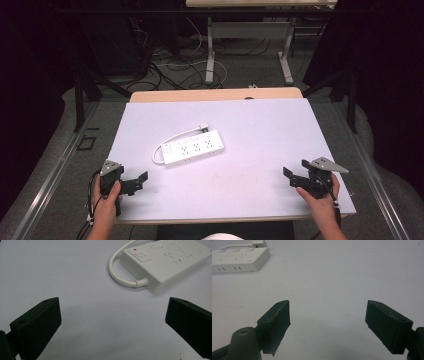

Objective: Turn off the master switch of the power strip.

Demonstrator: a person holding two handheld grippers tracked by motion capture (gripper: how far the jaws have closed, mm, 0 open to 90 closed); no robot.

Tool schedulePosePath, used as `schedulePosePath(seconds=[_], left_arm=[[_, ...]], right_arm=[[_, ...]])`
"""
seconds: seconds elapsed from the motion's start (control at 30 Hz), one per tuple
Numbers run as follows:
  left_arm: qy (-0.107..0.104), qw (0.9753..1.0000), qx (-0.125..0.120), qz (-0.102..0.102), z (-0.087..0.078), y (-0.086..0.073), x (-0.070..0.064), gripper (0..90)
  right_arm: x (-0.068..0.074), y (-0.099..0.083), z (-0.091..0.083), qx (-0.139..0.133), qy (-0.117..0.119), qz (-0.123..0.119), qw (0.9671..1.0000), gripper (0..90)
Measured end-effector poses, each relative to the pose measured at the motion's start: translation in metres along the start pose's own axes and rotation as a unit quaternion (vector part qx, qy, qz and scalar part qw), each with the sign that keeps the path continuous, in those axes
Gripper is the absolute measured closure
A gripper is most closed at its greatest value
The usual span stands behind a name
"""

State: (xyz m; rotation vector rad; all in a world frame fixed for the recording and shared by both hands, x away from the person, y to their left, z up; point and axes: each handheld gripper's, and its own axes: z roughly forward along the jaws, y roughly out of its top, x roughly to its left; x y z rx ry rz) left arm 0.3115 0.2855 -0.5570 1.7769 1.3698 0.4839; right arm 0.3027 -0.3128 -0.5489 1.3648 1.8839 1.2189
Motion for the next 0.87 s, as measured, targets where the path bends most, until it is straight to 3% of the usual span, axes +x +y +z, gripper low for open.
schedulePosePath(seconds=[0.47, 0.87], left_arm=[[0.009, 0.9998, 0.009, -0.015, 0.0028, -0.002, 0.0012, 0.3], [0.013, 0.9997, 0.013, -0.016, 0.0037, -0.0023, 0.0024, 0.4]], right_arm=[[0.0, -0.0001, 0.0002, 0.001, -0.001, 0.0, 1.0, 19.2], [0.0001, -0.0012, 0.0021, 0.005, 0.002, 0.004, 1.0, 19.2]])
